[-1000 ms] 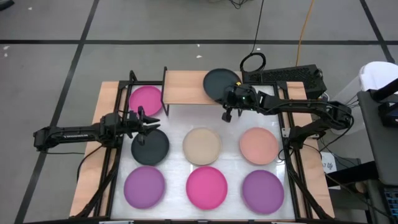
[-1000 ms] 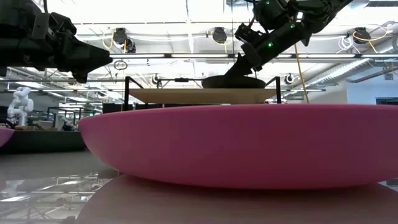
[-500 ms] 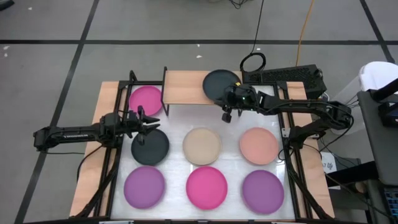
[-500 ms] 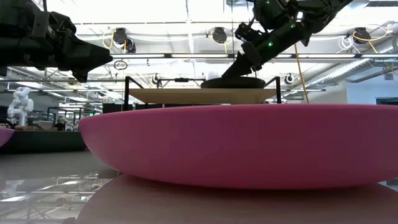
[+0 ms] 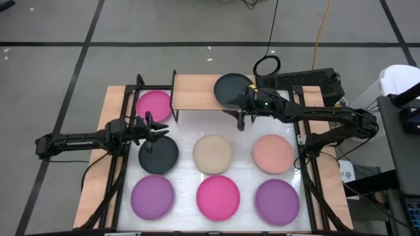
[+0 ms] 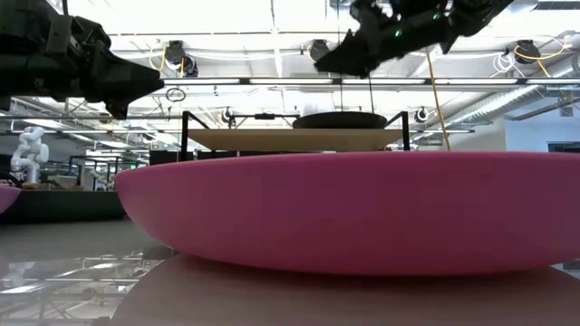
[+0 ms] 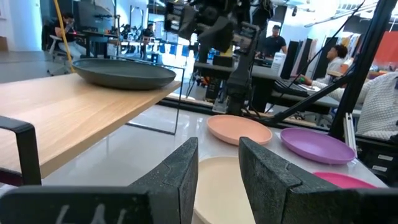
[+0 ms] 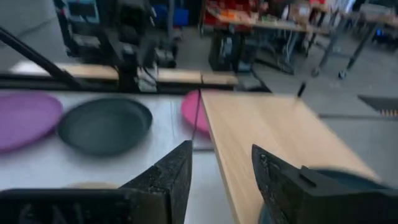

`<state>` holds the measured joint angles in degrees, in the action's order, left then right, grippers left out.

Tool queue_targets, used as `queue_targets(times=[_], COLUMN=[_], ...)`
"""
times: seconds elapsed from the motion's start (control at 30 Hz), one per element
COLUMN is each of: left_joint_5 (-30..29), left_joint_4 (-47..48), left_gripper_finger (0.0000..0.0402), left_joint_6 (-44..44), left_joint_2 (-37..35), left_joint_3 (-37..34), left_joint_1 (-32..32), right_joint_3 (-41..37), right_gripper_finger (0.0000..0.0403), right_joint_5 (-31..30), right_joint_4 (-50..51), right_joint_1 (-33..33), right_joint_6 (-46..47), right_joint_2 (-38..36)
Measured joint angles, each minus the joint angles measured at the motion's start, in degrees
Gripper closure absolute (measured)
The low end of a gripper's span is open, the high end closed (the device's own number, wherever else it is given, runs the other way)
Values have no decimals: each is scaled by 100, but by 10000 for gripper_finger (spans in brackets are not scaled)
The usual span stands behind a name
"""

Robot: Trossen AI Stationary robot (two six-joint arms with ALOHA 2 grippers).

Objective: Place and stack plates onto a shelf
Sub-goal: Stack the top pink plate on top of the black plate on the shelf

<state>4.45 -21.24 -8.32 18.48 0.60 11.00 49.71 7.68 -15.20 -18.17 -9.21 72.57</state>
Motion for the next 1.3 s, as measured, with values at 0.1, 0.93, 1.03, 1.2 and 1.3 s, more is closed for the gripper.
queue_targets(times=[0.1, 0.93, 1.03, 1.2, 1.3], left_joint_5=[-1, -2610, -2695, -2706, -2706], left_joint_4=[-218, 5003, 5013, 5029, 5034], left_gripper_finger=[282, 282, 282, 282, 282], left_joint_6=[-119, -875, -962, -981, -970], left_joint_2=[-2, 2758, 3226, 3793, 4032], left_joint_3=[0, 2457, 2457, 2457, 2457], left_joint_1=[0, 6, 86, 377, 573], right_joint_3=[0, -263, -535, -949, -1218], right_gripper_finger=[254, 257, 257, 257, 257], right_joint_5=[6, -743, -1151, -1622, -1687], right_joint_4=[39, 1371, 1339, 1313, 1044], right_joint_1=[181, 2640, 2906, 3144, 3194], right_joint_6=[-2, 15, 161, 517, 575], right_joint_2=[-340, -1525, -1577, -1838, -2038])
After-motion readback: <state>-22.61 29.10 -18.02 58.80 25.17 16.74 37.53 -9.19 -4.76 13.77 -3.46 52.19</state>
